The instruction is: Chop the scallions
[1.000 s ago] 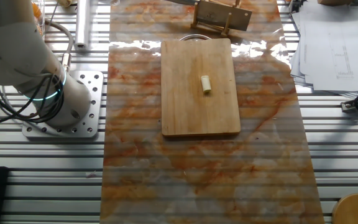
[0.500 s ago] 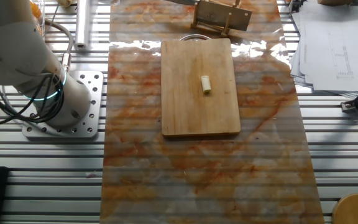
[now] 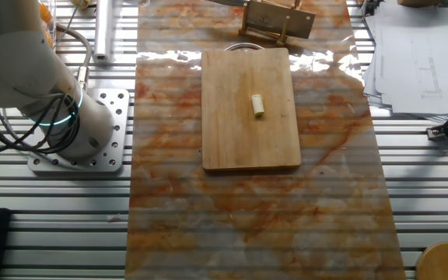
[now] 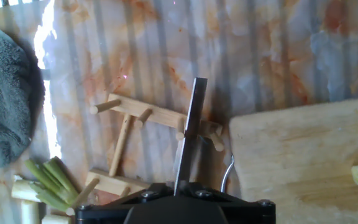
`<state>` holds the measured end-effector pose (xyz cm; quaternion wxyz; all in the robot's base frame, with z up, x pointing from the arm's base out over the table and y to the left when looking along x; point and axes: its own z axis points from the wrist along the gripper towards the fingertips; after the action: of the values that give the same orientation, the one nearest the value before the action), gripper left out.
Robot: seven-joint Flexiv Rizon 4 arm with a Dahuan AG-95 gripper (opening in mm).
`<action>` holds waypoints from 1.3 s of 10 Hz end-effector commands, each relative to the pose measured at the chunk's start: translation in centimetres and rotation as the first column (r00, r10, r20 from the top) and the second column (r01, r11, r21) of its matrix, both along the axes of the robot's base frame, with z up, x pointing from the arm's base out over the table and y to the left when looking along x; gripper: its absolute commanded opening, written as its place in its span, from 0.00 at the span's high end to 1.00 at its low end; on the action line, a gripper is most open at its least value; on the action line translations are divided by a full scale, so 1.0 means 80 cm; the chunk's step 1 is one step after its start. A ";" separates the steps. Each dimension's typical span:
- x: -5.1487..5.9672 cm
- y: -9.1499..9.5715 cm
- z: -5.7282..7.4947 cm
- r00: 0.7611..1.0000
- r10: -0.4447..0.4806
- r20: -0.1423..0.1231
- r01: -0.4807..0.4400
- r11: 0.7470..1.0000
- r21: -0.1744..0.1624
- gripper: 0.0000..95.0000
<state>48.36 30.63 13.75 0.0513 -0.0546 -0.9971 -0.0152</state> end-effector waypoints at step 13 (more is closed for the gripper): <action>-0.003 -0.003 0.003 1.000 -0.004 0.009 0.004 0.999 -0.037 0.80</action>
<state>48.20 30.32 14.21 0.0464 -0.0550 -0.9974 0.0046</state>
